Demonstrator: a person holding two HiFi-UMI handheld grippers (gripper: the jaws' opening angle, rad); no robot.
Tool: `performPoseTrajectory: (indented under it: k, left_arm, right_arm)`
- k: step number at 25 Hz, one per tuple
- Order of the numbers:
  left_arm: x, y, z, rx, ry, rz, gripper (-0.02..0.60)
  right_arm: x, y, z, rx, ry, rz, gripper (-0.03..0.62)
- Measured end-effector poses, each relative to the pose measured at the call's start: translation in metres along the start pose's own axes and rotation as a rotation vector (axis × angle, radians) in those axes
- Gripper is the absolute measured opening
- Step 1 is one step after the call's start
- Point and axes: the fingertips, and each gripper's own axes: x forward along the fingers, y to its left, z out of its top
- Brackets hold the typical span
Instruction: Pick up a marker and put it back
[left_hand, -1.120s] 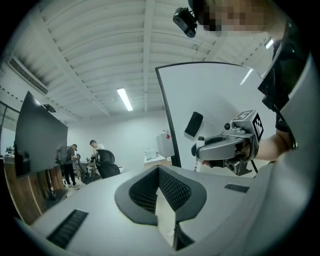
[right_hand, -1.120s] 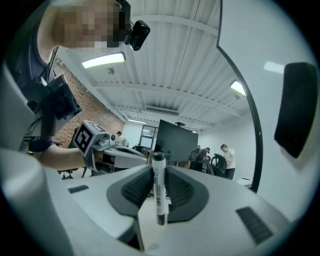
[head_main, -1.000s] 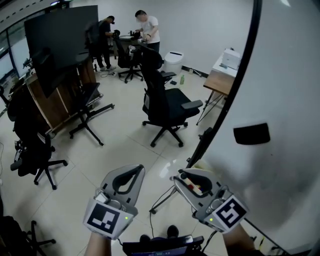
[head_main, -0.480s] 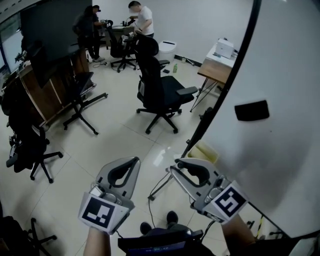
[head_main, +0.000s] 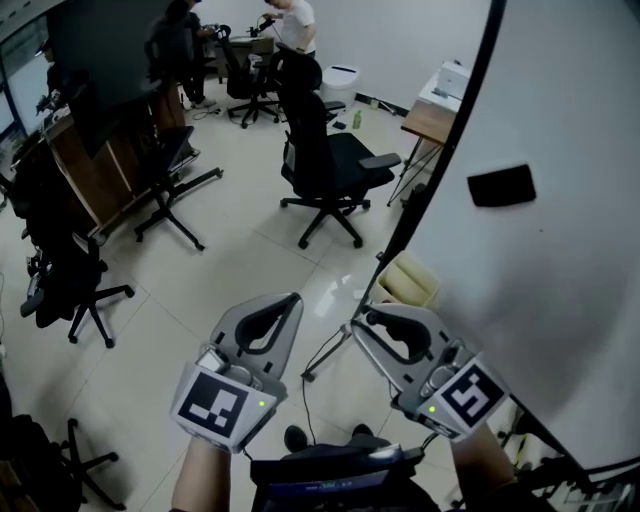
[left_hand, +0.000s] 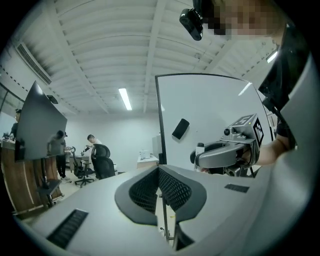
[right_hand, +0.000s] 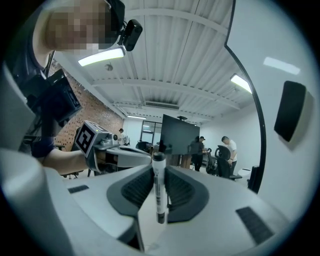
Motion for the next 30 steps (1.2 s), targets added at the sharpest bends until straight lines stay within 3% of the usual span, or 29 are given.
performPoseTrajectory:
  k: [6, 17, 23, 30]
  left_arm:
    - [0.007, -0.037, 0.007, 0.029, 0.031, 0.092, -0.002]
    - [0.013, -0.146, 0.013, 0.054, 0.103, 0.271, -0.002]
    - [-0.023, -0.157, 0.018, 0.063, 0.105, 0.396, -0.002]
    - [-0.087, -0.157, 0.009, 0.041, 0.084, 0.464, -0.002]
  right_arm:
    - [-0.039, 0.001, 0.000, -0.016, -0.056, 0.131, 0.091]
    - [-0.123, -0.004, -0.016, 0.028, -0.106, 0.338, 0.091]
    - [-0.132, 0.024, -0.011, 0.023, -0.136, 0.448, 0.091]
    - [-0.127, 0.083, -0.009, -0.005, -0.113, 0.513, 0.092]
